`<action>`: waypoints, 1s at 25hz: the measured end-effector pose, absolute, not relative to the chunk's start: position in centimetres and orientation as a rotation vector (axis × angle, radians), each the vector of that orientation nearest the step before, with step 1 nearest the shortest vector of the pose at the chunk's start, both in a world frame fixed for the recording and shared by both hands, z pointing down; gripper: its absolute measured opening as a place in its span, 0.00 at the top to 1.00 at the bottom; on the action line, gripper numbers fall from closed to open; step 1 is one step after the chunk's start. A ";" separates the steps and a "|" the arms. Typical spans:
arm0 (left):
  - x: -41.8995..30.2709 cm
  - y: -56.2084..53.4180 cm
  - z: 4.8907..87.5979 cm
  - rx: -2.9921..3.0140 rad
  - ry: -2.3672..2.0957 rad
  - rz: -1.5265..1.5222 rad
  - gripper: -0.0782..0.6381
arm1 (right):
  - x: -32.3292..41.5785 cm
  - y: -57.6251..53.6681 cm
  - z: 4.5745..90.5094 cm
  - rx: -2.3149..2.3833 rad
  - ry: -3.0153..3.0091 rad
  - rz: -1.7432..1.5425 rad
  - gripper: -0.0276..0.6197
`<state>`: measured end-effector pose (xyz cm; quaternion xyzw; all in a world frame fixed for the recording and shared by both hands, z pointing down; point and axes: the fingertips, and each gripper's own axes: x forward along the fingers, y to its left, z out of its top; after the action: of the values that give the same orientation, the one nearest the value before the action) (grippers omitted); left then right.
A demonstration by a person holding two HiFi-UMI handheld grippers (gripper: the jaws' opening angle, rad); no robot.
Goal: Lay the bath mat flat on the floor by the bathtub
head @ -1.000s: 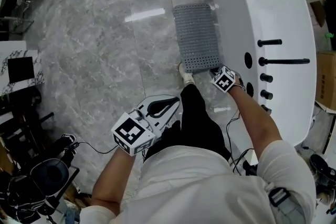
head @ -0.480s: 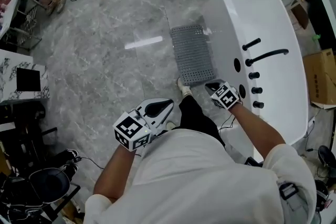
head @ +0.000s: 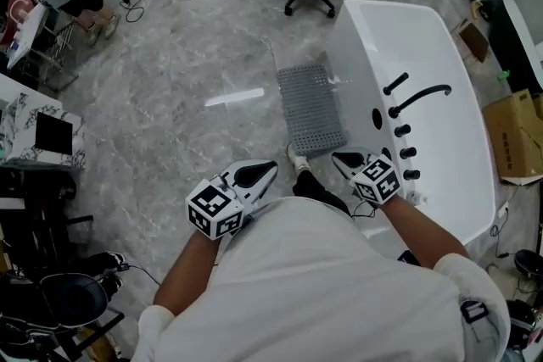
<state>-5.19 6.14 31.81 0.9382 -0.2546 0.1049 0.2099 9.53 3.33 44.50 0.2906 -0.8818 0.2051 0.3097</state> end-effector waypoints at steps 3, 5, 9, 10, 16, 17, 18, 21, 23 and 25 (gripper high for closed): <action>-5.7 6.4 31.3 2.626 -0.731 0.291 0.87 | 9.0 3.7 42.1 0.798 -2.383 0.532 0.94; -5.9 7.0 31.4 2.621 -0.747 0.294 0.87 | 8.9 4.1 40.9 0.818 -2.412 0.527 0.94; -6.4 6.8 31.0 2.629 -0.774 0.286 0.87 | 8.8 3.7 39.5 0.831 -2.446 0.491 0.94; -6.6 6.7 31.0 2.629 -0.778 0.285 0.87 | 8.6 3.5 39.4 0.834 -2.451 0.489 0.94; -6.6 8.1 32.0 2.598 -0.758 0.283 0.87 | 8.6 5.1 39.6 0.846 -2.448 0.519 0.94; -6.5 8.0 31.9 2.605 -0.761 0.282 0.87 | 8.6 4.9 39.4 0.848 -2.456 0.508 0.94; -6.5 7.8 31.7 2.612 -0.765 0.280 0.87 | 8.6 4.7 39.1 0.850 -2.465 0.497 0.94; -6.3 7.5 31.1 2.621 -0.773 0.276 0.87 | 8.6 4.2 38.1 0.857 -2.487 0.476 0.94; -6.2 7.5 31.1 2.615 -0.771 0.275 0.87 | 8.6 4.2 37.8 0.862 -2.491 0.476 0.94; -6.0 7.6 31.3 2.610 -0.768 0.275 0.87 | 8.7 4.4 37.8 0.864 -2.496 0.481 0.94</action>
<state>-6.05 7.60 31.34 0.9348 -0.2750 0.0986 0.2021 8.70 4.40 37.82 0.3135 -0.9056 0.1744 0.2262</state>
